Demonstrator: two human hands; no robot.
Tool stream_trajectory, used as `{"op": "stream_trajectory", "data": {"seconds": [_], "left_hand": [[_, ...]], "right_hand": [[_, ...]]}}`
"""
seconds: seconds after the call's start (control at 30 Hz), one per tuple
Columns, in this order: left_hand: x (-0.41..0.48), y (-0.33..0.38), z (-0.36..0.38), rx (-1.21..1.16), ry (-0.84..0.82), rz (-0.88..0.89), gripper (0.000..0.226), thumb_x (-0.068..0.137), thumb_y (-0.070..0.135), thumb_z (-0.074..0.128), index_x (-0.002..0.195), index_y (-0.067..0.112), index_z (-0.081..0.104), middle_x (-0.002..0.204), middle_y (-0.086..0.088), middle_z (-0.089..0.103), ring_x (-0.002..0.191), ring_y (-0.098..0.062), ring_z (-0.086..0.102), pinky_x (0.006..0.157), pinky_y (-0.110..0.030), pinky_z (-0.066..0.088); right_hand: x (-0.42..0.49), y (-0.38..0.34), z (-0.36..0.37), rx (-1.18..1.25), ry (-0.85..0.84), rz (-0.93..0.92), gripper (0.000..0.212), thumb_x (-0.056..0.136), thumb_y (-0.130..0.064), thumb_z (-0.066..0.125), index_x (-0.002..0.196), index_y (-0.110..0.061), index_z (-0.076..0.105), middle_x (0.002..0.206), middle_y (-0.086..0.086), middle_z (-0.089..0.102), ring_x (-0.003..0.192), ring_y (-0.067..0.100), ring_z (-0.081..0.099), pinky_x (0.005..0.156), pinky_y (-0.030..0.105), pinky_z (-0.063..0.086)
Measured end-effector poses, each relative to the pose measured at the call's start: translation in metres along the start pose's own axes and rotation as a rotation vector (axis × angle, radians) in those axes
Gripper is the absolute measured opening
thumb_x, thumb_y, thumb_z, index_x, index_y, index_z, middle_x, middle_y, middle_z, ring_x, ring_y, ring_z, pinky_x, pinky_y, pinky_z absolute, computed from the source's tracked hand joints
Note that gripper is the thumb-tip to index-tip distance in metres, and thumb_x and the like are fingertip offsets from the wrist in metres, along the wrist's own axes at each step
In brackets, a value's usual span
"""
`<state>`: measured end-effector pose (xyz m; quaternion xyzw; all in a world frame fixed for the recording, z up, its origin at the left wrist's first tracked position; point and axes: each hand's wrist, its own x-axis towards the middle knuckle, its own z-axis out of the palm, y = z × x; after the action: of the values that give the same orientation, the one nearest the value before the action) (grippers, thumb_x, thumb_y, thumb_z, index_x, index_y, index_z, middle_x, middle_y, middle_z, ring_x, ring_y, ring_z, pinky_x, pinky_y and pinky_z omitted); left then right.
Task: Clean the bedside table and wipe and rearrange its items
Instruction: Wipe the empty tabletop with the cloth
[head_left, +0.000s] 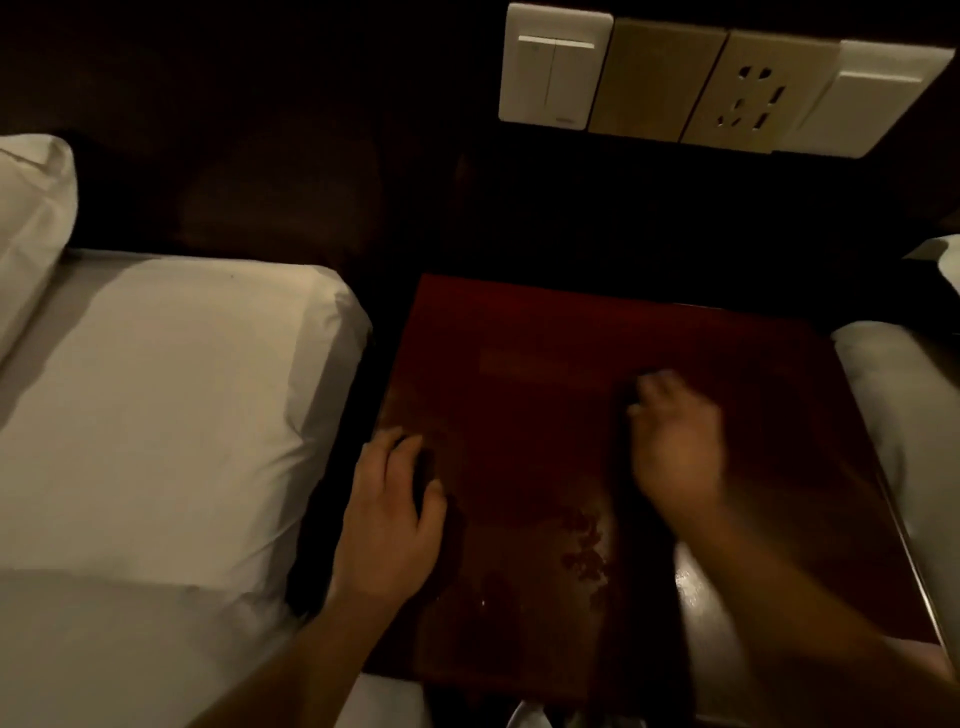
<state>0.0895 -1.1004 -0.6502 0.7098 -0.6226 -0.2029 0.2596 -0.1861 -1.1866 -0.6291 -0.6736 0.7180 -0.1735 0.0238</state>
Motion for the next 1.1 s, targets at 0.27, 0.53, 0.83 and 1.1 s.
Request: {"op": "stream_trajectory", "data": {"seconds": [0.27, 0.53, 0.83, 1.1], "left_hand": [[0.006, -0.015, -0.059, -0.532, -0.054, -0.287, 0.026, 0.102, 0.025, 0.048, 0.121, 0.038, 0.061, 0.119, 0.02, 0.062, 0.116, -0.002, 0.056, 0.093, -0.006, 0.038], [-0.061, -0.037, -0.053, -0.657, 0.005, -0.475, 0.031, 0.101, 0.02, 0.051, 0.127, 0.029, 0.063, 0.13, 0.008, 0.063, 0.123, -0.01, 0.055, 0.104, -0.027, 0.038], [-0.071, -0.02, -0.049, -0.348, -0.138, -0.385, 0.039, 0.101, 0.033, 0.049, 0.139, 0.029, 0.05, 0.149, 0.001, 0.041, 0.137, -0.02, 0.041, 0.107, -0.032, 0.032], [-0.081, 0.006, -0.027, 0.069, -0.243, -0.297, 0.061, 0.096, 0.047, 0.048, 0.152, 0.026, 0.035, 0.163, -0.013, 0.012, 0.149, -0.037, 0.015, 0.12, -0.051, 0.025]], "right_hand": [[-0.122, -0.083, 0.013, 0.104, -0.173, -0.666, 0.04, 0.084, -0.021, 0.065, 0.124, -0.018, 0.065, 0.133, 0.009, 0.062, 0.12, 0.029, 0.059, 0.103, 0.044, 0.047], [-0.056, -0.124, 0.029, -0.039, -0.224, -0.182, 0.049, 0.101, -0.023, 0.037, 0.148, -0.01, 0.035, 0.157, 0.016, 0.028, 0.146, 0.031, 0.023, 0.119, 0.042, 0.015], [-0.193, -0.049, -0.009, -0.009, -0.227, -0.386, 0.047, 0.086, -0.032, 0.053, 0.131, -0.02, 0.06, 0.143, 0.005, 0.054, 0.131, 0.027, 0.049, 0.113, 0.035, 0.028], [-0.181, 0.07, -0.044, -0.112, -0.001, 0.426, 0.042, 0.09, -0.006, 0.061, 0.131, 0.001, 0.055, 0.138, 0.028, 0.051, 0.125, 0.045, 0.044, 0.104, 0.056, 0.036]]}}
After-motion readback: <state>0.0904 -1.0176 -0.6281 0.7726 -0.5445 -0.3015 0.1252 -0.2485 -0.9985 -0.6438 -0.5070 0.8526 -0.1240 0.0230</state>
